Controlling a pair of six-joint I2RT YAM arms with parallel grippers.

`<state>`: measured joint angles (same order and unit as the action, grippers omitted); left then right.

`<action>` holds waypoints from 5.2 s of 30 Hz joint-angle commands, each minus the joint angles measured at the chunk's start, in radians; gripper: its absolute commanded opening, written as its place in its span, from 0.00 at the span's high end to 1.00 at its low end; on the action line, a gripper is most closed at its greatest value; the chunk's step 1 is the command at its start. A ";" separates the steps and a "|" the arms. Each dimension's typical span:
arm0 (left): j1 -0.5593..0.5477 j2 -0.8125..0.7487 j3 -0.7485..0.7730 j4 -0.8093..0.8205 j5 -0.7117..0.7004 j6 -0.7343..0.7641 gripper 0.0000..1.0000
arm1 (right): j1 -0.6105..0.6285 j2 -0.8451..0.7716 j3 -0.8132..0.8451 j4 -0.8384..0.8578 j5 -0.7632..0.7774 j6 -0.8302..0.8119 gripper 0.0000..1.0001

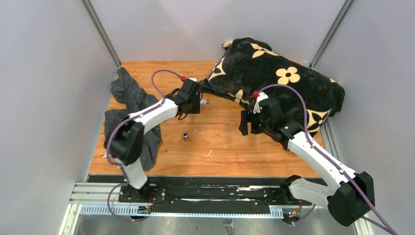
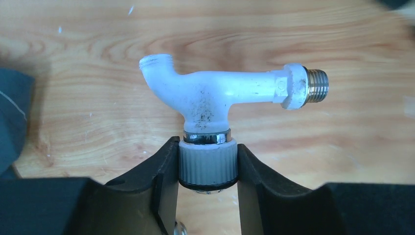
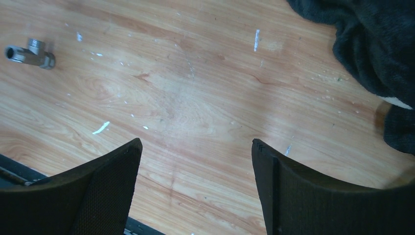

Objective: Install the water faucets

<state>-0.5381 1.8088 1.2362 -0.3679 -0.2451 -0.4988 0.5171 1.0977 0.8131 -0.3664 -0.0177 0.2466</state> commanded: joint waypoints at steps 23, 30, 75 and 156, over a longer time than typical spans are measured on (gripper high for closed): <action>-0.150 -0.520 -0.188 0.430 0.636 0.150 1.00 | -0.336 -0.175 -0.031 0.672 -0.820 0.676 0.18; -0.151 -0.544 -0.208 0.551 0.895 0.090 1.00 | -0.380 -0.160 -0.114 1.096 -0.874 0.938 0.15; -0.039 -0.462 -0.143 1.915 1.278 -1.376 1.00 | -0.190 0.226 0.258 1.954 -1.036 1.053 0.01; 0.204 -0.778 0.048 -0.131 0.788 0.030 0.02 | -0.239 0.061 -0.236 1.427 -0.923 1.086 0.99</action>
<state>-0.3370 1.0660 1.2602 0.0597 0.8165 -0.8455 0.3046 1.2732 0.6601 1.3602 -0.8978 1.4620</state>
